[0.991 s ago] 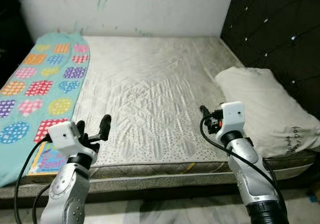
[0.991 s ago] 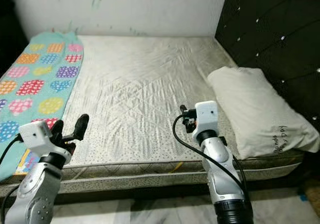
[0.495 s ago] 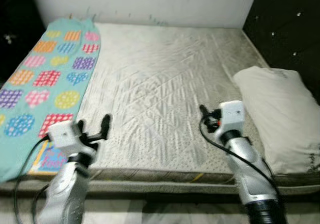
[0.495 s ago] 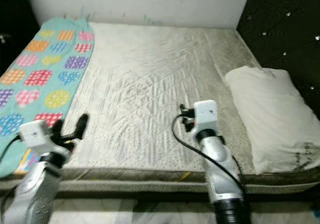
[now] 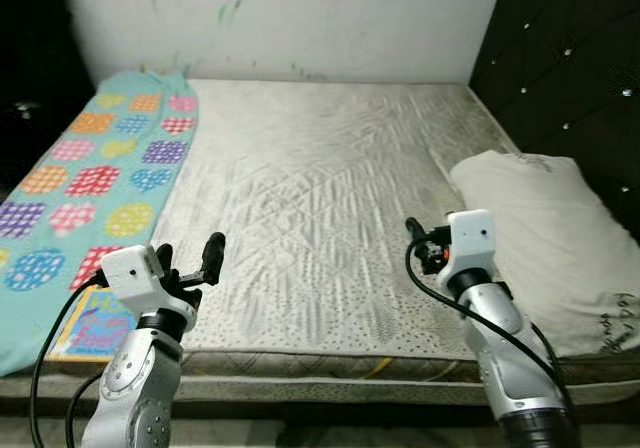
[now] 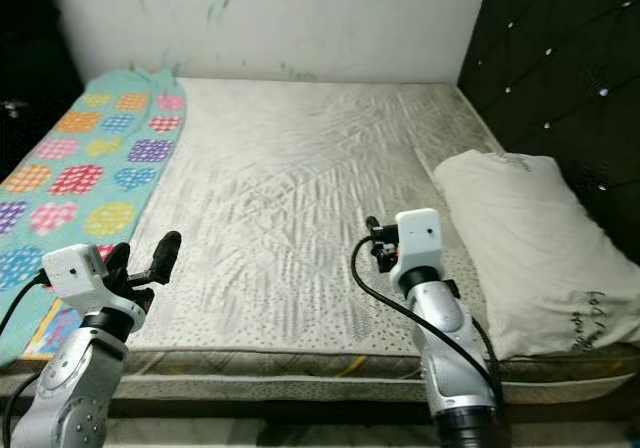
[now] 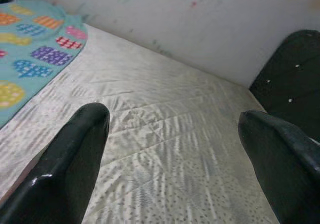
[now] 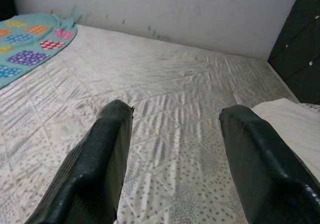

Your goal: Clean up the room

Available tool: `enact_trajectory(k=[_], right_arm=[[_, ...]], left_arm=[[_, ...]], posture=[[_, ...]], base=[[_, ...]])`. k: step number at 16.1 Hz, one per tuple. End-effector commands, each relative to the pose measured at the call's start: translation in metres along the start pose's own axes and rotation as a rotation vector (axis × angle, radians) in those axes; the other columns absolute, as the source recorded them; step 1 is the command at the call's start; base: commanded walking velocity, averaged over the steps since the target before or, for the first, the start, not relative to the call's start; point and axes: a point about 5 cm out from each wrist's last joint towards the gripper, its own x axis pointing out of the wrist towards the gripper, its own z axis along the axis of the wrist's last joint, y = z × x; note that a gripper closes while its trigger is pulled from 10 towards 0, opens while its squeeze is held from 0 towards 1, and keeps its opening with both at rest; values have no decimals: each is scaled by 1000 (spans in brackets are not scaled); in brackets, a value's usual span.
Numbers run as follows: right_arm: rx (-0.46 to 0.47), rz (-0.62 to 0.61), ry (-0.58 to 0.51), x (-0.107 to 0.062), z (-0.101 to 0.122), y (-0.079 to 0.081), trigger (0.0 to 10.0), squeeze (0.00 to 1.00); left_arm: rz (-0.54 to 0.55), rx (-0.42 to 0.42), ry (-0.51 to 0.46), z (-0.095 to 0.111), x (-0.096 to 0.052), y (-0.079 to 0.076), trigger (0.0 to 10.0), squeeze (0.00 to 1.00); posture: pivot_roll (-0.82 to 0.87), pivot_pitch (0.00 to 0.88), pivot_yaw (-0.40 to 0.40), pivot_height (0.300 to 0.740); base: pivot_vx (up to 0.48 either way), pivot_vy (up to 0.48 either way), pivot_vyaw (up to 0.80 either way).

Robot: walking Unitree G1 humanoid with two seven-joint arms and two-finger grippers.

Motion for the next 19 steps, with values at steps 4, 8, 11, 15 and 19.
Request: enact_trajectory(k=[4,8,11,15,19], right_arm=[[-9,5,-12,1,4,-2,10000,0],[-33,21,-21,0,5,1,10000,0],[-53,37,-28,-1,6,3,10000,0],[-60,33,-22,-2,5,0,10000,0],[-61,41,-19,-2,4,2,10000,0]], left_arm=[[0,-3,-9,2,2,0,10000,0],[-2,-7,-5,2,2,0,10000,0],[-1,-9,-4,2,2,0,10000,0],[1,-11,-11,3,1,-1,10000,0],[-19,-17,-33,5,0,-3,10000,0]], posture=[[-50,8,-19,740],[-52,8,-17,740],[-54,11,-17,740],[-59,16,-19,740],[-58,19,-21,740]], base=[[0,223,0],[0,480,0],[0,480,0],[0,343,0],[0,0,0]])
